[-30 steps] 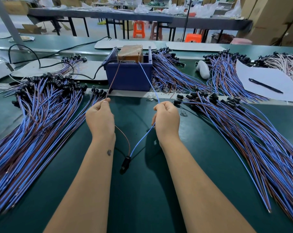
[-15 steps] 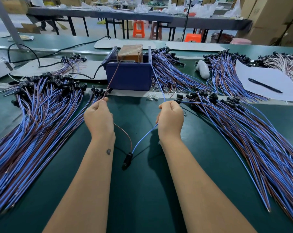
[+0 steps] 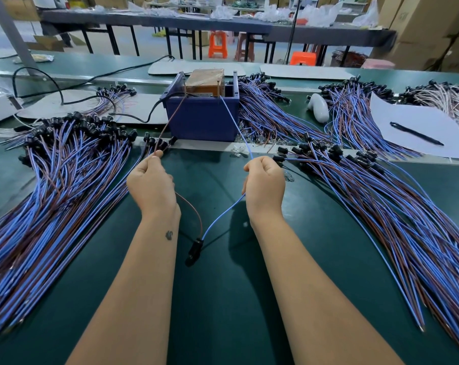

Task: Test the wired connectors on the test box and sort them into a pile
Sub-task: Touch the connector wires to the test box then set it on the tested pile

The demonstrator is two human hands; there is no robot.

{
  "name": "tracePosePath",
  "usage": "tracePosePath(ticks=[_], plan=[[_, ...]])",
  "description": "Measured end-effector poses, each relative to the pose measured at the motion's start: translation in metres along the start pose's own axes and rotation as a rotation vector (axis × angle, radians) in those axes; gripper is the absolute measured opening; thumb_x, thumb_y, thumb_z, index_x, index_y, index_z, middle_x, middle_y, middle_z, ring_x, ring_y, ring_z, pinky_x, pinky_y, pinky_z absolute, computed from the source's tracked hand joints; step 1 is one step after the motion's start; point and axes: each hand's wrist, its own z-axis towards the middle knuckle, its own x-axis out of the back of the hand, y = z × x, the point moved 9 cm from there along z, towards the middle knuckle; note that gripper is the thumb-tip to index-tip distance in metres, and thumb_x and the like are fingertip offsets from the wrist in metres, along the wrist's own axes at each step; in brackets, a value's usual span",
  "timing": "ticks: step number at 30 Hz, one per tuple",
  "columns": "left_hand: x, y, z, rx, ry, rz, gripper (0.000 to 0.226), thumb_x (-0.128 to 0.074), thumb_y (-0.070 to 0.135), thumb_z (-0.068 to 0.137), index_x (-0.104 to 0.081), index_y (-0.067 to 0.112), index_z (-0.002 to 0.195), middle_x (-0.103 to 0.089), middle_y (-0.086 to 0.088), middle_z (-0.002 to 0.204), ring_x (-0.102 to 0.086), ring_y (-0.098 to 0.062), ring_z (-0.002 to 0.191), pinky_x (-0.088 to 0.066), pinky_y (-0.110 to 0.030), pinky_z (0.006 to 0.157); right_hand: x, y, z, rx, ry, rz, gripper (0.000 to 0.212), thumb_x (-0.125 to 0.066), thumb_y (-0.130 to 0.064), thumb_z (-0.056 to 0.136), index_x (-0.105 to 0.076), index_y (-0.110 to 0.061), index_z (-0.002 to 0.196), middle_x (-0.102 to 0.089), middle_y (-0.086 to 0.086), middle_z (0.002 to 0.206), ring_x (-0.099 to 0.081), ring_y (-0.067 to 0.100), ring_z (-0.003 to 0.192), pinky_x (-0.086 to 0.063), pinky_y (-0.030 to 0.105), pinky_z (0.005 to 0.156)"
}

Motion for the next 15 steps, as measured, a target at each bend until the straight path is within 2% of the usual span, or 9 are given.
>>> tracePosePath(ticks=[3, 7, 11, 15], plan=[[0.0, 0.0004, 0.0, 0.001, 0.003, -0.002, 0.027, -0.043, 0.004, 0.094, -0.068, 0.012, 0.086, -0.037, 0.018, 0.04, -0.026, -0.004, 0.037, -0.024, -0.019, 0.038, -0.0004, 0.0002, -0.0001, 0.002, 0.0, -0.002, 0.013, -0.042, -0.013, 0.083, -0.048, -0.008, 0.073, -0.04, 0.009, 0.06, -0.038, 0.023, 0.061, -0.032, 0.036, 0.06], [0.0017, 0.001, -0.0004, 0.001, 0.013, 0.003, 0.028, -0.043, 0.005, 0.095, -0.067, 0.013, 0.085, -0.038, 0.018, 0.04, -0.027, -0.004, 0.037, -0.025, -0.019, 0.039, -0.0006, 0.0006, 0.0001, -0.003, -0.004, -0.009, 0.015, -0.042, -0.012, 0.084, -0.047, -0.013, 0.07, -0.04, 0.008, 0.059, -0.038, 0.023, 0.06, -0.033, 0.036, 0.06], [0.0028, 0.0003, -0.002, 0.016, 0.017, -0.03, 0.028, -0.043, 0.004, 0.093, -0.067, 0.014, 0.084, -0.035, 0.017, 0.041, -0.026, -0.005, 0.038, -0.023, -0.02, 0.04, -0.0001, 0.0009, -0.0008, 0.002, -0.008, -0.012, 0.015, -0.042, -0.013, 0.083, -0.046, -0.002, 0.075, -0.04, 0.009, 0.059, -0.038, 0.022, 0.06, -0.032, 0.036, 0.06], [0.0022, 0.0007, -0.002, 0.02, 0.018, -0.036, 0.028, -0.043, 0.003, 0.093, -0.068, 0.013, 0.086, -0.034, 0.017, 0.04, -0.025, -0.006, 0.038, -0.023, -0.02, 0.04, -0.0002, 0.0007, -0.0011, 0.002, -0.016, -0.016, 0.015, -0.042, -0.013, 0.083, -0.046, 0.0, 0.078, -0.04, 0.009, 0.06, -0.039, 0.022, 0.06, -0.033, 0.036, 0.06]])
